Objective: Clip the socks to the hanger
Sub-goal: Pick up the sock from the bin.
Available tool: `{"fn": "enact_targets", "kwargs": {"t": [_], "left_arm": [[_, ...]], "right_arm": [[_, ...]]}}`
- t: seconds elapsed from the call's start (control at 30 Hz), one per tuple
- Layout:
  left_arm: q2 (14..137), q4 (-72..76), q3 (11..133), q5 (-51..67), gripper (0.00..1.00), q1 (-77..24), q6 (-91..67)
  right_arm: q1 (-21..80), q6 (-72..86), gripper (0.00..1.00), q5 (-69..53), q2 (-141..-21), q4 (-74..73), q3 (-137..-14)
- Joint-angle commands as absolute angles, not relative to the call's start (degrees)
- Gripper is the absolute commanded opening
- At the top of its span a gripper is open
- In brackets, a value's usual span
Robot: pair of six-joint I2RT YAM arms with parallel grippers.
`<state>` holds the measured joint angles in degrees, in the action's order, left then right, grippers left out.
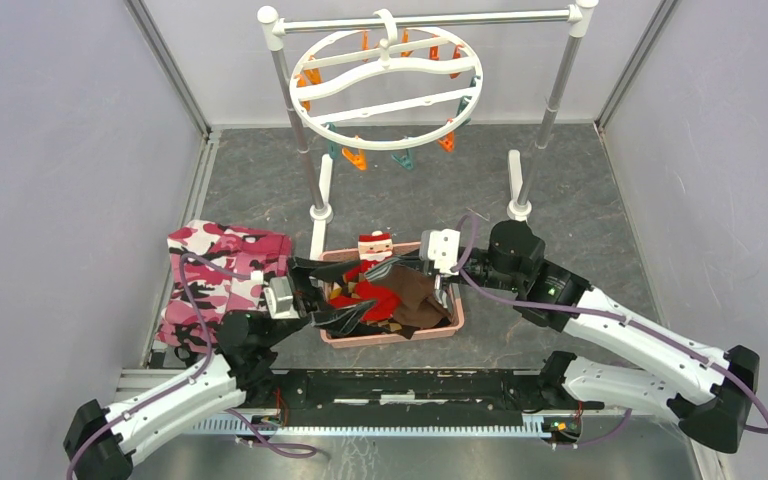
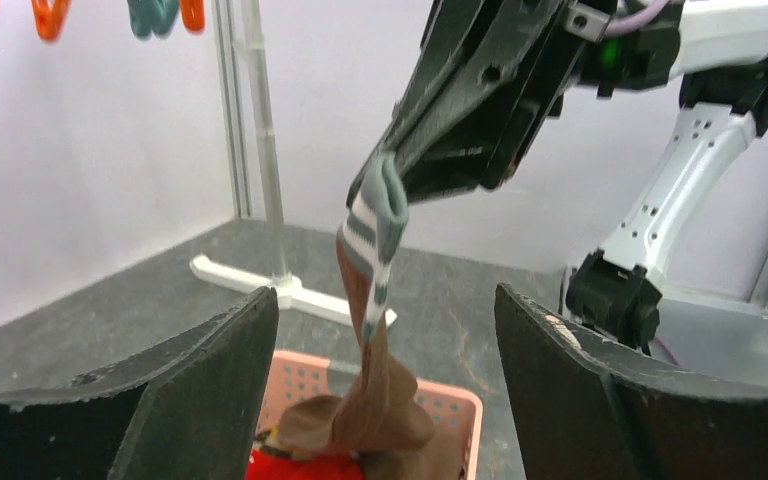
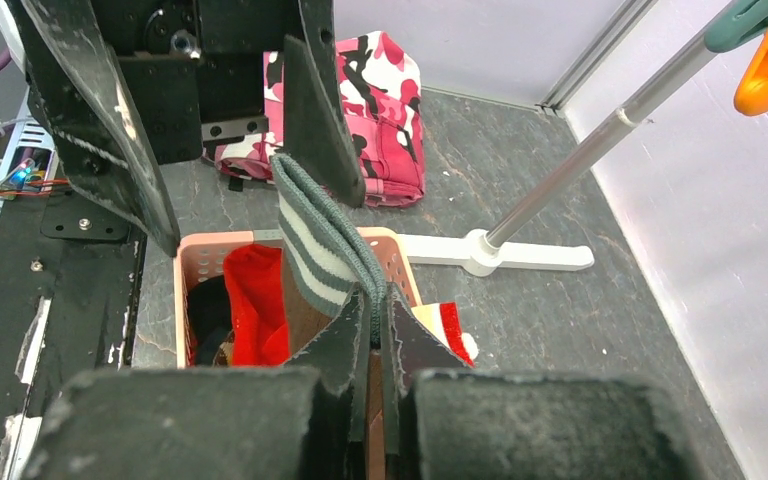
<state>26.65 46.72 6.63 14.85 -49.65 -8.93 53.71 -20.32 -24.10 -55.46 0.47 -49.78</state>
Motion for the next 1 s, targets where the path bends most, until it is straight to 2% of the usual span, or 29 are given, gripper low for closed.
{"fn": "enact_targets", "kwargs": {"t": [0.0,0.17,0.4,0.5,0.63,0.97], "left_arm": [[29.6,58.9,7.2,13.6,0.84,-49.8,-11.7],[34.6,62.2,8.3,13.9,0.77,-49.8,-12.4],[37.8,65.5,8.9,14.4,0.56,-49.8,-12.8],[38.0,66.4,8.8,14.5,0.53,-49.8,-13.2],[38.5,66.8,8.6,14.1,0.40,-49.8,-13.1],[40.5,67.2,9.1,14.7,0.36,-49.8,-12.7]], "right_arm": [[53.5,-18.5,0.00,-24.2,-55.8,3.4,-50.1],[53.5,-18.4,0.00,-24.5,-56.0,3.5,-50.3],[53.5,-18.3,0.00,-24.7,-56.1,3.3,-50.3],[53.5,-18.3,0.00,-24.8,-56.2,3.3,-50.3],[53.5,-18.2,0.00,-25.0,-56.3,3.4,-50.4],[53.5,-18.1,0.00,-25.4,-56.3,3.5,-50.5]]}}
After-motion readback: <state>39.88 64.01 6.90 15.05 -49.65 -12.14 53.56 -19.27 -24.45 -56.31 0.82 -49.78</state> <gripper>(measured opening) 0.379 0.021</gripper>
